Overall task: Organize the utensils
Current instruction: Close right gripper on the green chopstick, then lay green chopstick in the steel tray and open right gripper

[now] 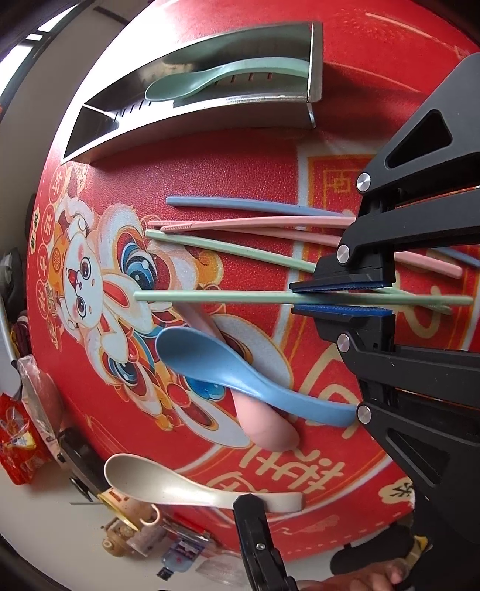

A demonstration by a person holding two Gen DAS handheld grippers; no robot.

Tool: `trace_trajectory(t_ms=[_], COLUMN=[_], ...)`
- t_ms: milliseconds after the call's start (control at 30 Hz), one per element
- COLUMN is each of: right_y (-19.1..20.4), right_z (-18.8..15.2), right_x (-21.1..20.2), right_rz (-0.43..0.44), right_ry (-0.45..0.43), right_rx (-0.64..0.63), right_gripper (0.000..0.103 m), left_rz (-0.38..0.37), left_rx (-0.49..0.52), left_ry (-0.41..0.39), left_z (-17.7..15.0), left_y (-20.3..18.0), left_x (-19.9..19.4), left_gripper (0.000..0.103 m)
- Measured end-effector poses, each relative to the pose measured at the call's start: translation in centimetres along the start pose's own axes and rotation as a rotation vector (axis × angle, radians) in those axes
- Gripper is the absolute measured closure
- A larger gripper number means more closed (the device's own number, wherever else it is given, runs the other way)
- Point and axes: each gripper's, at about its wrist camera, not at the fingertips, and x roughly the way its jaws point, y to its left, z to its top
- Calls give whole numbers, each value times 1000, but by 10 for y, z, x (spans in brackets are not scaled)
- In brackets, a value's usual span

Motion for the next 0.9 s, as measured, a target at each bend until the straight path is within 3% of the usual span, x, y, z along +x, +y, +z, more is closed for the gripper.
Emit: trace_trajectory(t_ms=[633,900], right_y=[-49,-93], right_z=[-1,20], right_x=[-66,-88], right_rz=[165,144], right_ry=[-256,-324], right_rx=[159,260], right_gripper=[97,97], left_rz=[-8,-20], left_rx=[30,-1], left_ry=[6,-2], left_z=[20,31], left_y=[-22,-32], left_x=[19,21], left_gripper=[97,97])
